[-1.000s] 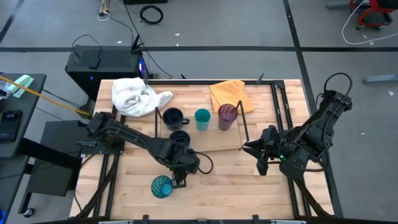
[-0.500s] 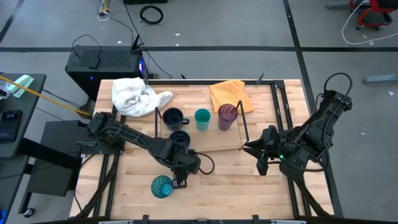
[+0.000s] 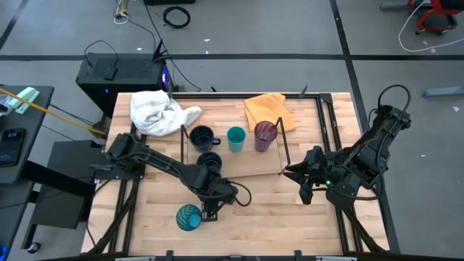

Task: Stack small to large cups/mugs on shelf
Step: Put the orange cup on the shelf

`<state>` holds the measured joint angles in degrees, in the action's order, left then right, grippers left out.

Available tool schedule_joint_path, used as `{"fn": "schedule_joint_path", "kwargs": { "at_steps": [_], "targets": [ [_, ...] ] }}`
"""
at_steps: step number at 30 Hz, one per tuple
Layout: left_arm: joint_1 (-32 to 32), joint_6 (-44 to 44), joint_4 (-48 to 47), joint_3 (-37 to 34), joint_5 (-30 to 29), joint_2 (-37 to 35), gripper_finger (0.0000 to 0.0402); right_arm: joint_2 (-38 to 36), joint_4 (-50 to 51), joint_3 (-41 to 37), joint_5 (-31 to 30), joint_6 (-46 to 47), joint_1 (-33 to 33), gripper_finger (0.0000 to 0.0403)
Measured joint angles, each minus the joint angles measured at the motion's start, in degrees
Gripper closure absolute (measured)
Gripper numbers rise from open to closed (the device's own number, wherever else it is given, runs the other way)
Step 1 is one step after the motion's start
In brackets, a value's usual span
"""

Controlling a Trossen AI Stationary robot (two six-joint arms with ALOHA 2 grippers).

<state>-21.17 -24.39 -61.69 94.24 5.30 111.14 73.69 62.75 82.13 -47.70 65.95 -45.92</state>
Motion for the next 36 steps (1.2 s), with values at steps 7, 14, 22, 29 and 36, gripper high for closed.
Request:
{"fn": "schedule_joint_path", "kwargs": {
  "at_steps": [7, 14, 22, 29, 36],
  "targets": [
    [0.02, 0.89, -0.55, 0.00, -1.03, 0.32, 0.0272, 0.00, 0.28, 0.00, 0.00, 0.24, 0.01, 0.0300],
    [0.01, 3.77, -1.33, 0.11, -0.85, 0.02, 0.0386, 0.00, 0.38, 0.00, 0.00, 0.12, 0.01, 0.0300],
    [-0.48, 4.94, -2.56, 3.95, -1.08, 0.30, 0.0391, 0.00, 0.73, 0.00, 0.00, 0.07, 0.05, 0.0300],
    [-0.39, 7.19, -5.86, 12.91, -6.01, 0.30, 0.0391, 0.00, 0.82, 0.00, -0.01, 0.07, 0.05, 0.0300],
    [1.22, 10.74, -8.21, 22.98, -12.39, 0.24, 0.0391, 0.00, 0.84, 0.00, -0.22, 0.07, 0.04, 0.0300]
  ]
}}
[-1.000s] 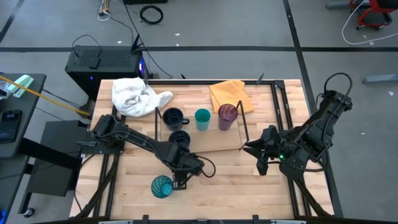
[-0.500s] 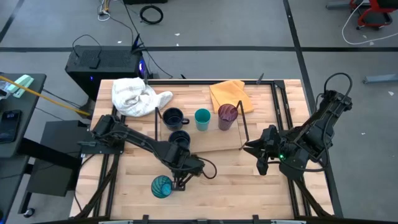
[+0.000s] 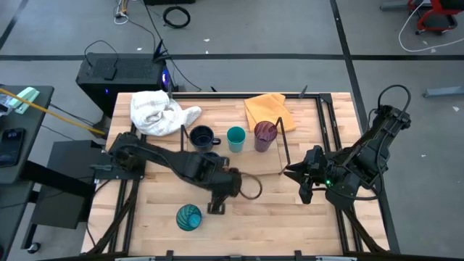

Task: Stack small to large cups/mugs on shelf
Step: Put the orange cup on the shelf

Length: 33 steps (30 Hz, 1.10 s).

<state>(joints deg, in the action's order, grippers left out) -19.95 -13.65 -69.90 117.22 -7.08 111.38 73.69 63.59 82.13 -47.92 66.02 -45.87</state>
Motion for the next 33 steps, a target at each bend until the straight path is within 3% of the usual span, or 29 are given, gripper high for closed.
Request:
{"fn": "schedule_joint_path", "kwargs": {
  "at_steps": [7, 23, 33],
  "targets": [
    [2.54, 4.12, 7.43, 6.23, -3.27, -0.01, 0.0391, 0.00, 0.00, 0.00, -0.02, 0.11, 0.01, 0.0300],
    [8.93, 14.11, -8.57, 6.61, 0.49, -0.01, 0.0391, 0.00, 0.01, 0.00, -0.02, -0.02, 0.01, 0.0300],
    [10.73, 16.79, -8.55, 6.72, 2.65, -0.01, 0.0391, 0.00, 0.04, 0.00, 1.02, -0.76, 2.08, 0.0300]
  ]
}}
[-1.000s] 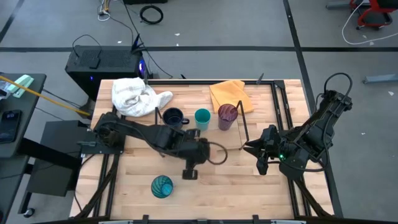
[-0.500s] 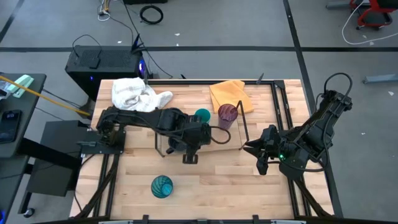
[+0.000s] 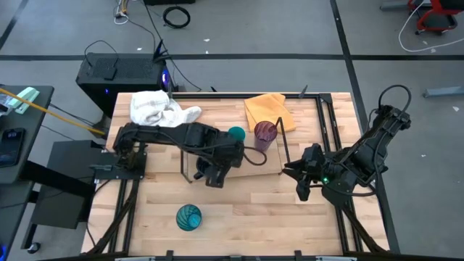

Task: Stack small to large cups/mugs on shelf
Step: Put the orange cup on the shelf

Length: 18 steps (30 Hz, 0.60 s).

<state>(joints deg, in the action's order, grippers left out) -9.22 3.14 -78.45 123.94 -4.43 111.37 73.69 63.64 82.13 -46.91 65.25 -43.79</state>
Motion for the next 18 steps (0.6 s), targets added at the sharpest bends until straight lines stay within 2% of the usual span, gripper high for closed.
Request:
{"fn": "schedule_joint_path", "kwargs": {
  "at_steps": [4, 11, 18],
  "targets": [
    [0.86, 0.52, 2.83, 0.81, 1.27, 0.32, 0.0391, 0.00, -0.02, 0.00, 0.47, -0.39, 0.24, 0.0300],
    [1.19, 4.08, -2.87, 0.68, 1.25, 5.01, 0.0391, -0.02, -0.26, 0.00, 0.49, -0.35, 0.24, 0.0300],
    [0.34, 7.37, -2.40, 0.92, 0.66, 8.06, 0.0391, -0.03, -0.90, 0.02, 0.46, -0.35, 0.24, 0.0300]
  ]
}}
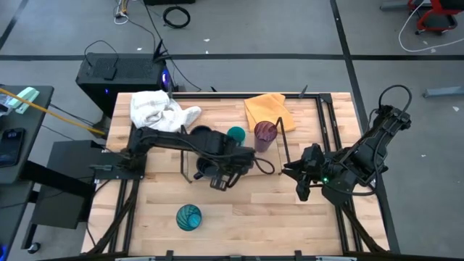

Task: Stack small to large cups/mugs on shelf
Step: Put the orange cup on the shelf

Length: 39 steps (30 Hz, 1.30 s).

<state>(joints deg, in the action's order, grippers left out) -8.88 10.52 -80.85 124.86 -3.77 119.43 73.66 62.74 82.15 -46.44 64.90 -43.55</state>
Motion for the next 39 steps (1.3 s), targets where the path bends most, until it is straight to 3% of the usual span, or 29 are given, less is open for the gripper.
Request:
{"fn": "schedule_joint_path", "kwargs": {
  "at_steps": [39],
  "targets": [
    [1.00, 3.66, -1.18, -0.10, -1.14, 2.17, 0.0391, 0.01, -0.26, 0.00, 0.03, 0.04, 0.00, 0.0300]
  ]
}}
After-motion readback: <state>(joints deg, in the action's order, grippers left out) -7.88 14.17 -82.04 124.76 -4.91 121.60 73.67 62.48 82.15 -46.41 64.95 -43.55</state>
